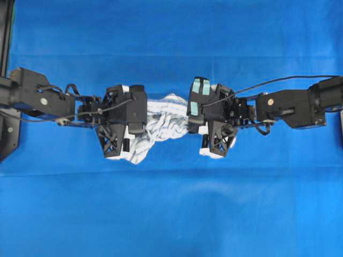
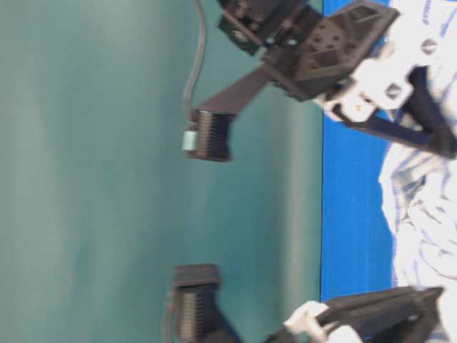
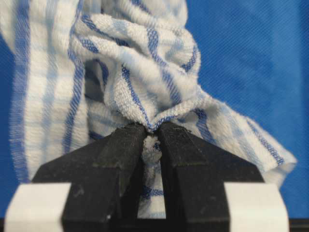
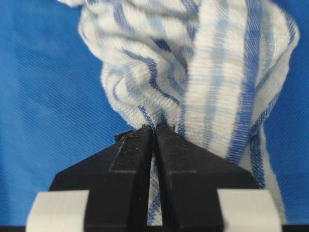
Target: Lift the towel with both arms.
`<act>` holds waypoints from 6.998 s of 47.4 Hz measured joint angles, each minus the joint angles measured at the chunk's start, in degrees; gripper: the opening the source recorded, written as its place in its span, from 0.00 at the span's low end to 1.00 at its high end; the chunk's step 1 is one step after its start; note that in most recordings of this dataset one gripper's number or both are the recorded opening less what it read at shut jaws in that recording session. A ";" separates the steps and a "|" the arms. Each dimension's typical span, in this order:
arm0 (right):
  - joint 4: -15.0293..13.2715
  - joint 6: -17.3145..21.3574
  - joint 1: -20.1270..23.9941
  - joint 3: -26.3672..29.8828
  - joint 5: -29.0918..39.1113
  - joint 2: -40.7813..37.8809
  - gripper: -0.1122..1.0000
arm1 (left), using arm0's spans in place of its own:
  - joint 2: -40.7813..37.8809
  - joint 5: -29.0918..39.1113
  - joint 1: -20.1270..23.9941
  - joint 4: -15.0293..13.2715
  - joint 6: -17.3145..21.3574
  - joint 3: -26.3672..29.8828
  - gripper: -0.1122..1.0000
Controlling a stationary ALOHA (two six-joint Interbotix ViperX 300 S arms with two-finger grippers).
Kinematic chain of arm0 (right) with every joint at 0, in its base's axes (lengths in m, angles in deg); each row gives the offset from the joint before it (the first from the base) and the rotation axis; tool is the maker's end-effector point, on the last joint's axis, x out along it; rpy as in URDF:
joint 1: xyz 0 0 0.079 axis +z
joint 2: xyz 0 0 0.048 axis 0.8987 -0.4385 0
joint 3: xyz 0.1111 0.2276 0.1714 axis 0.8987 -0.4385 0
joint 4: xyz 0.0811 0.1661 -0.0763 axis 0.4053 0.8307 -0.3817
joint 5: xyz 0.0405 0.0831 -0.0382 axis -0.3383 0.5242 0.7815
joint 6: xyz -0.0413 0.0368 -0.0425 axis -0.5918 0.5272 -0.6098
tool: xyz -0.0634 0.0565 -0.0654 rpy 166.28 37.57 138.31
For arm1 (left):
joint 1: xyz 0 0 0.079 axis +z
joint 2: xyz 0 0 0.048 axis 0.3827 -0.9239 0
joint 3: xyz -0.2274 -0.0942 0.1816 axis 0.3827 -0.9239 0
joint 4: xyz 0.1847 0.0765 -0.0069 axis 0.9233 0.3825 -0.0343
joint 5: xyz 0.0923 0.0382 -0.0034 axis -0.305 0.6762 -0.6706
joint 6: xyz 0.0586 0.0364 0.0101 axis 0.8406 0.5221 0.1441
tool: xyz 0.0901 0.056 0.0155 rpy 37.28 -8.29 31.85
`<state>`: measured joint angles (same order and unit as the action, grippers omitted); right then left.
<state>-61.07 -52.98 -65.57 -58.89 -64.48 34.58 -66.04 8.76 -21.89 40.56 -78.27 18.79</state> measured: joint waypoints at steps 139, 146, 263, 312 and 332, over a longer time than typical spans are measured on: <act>-7.82 3.60 -0.97 10.20 29.44 28.92 0.69 | 27.69 19.07 2.20 0.35 3.43 10.72 0.91; -7.73 5.36 -0.97 4.39 24.35 27.33 0.69 | 23.73 13.45 2.20 0.35 3.34 6.59 0.90; -7.56 8.44 -3.43 4.22 23.29 26.19 0.11 | 26.46 17.67 1.93 -0.26 -0.70 6.42 0.13; -7.82 0.35 -0.70 35.86 47.02 29.18 0.11 | 36.30 38.67 3.16 0.44 -0.18 30.15 0.13; -7.91 -1.58 0.00 36.47 47.90 29.18 0.11 | 35.51 38.85 3.25 0.44 2.11 31.03 0.13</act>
<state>-68.98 -54.57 -65.57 -22.42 -16.58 63.76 -30.53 47.60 -18.64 41.00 -76.16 49.81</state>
